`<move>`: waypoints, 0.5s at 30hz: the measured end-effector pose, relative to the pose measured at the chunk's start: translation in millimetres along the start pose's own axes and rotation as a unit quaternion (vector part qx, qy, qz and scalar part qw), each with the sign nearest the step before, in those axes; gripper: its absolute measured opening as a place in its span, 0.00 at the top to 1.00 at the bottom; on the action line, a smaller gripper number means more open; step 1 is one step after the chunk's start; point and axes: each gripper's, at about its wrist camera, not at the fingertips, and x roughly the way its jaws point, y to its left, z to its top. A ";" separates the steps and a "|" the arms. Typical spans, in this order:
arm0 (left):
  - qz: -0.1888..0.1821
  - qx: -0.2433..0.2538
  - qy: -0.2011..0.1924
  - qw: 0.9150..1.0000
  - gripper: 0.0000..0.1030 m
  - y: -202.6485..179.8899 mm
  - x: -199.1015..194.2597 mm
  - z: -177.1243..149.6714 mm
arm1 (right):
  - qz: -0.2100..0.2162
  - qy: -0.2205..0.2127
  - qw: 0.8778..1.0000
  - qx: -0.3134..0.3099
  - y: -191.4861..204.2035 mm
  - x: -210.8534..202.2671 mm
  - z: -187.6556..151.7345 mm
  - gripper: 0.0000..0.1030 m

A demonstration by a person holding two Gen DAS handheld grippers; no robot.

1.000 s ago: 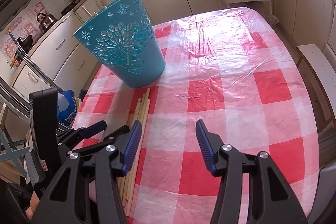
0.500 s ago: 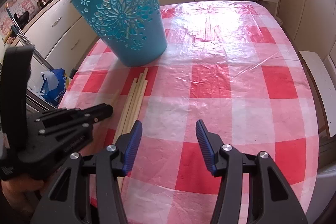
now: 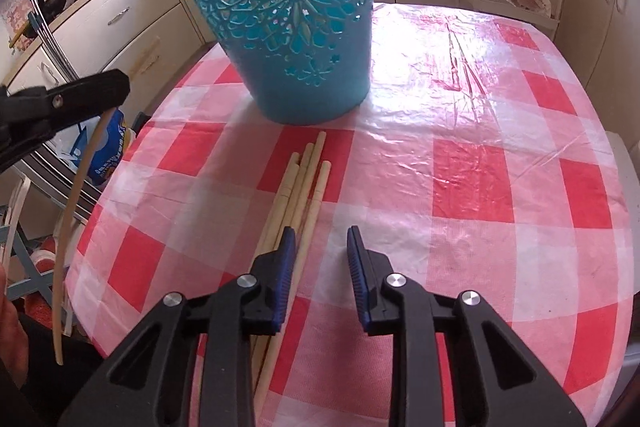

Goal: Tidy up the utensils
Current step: 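Lift the chopstick with the left tool while the right tool grasps another chopstick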

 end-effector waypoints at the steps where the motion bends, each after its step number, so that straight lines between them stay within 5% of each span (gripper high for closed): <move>1: -0.001 -0.001 -0.002 1.000 0.95 1.1 -1.3 1.0 | -0.005 -0.001 1.000 -0.004 1.9 0.3 -0.1 0.73; 5: -0.006 -0.009 -0.005 1.000 0.95 7.1 -3.6 3.3 | 0.004 0.003 1.000 0.014 -7.0 0.1 1.0 0.76; 9: -0.008 -0.009 -0.007 1.000 0.95 5.7 -4.3 4.0 | -0.032 0.001 0.999 -0.041 8.7 3.0 -0.1 0.77; 15: -0.010 -0.017 -0.028 0.999 0.95 6.5 -10.1 5.0 | -0.018 0.017 0.998 -0.055 9.9 2.2 -1.0 0.94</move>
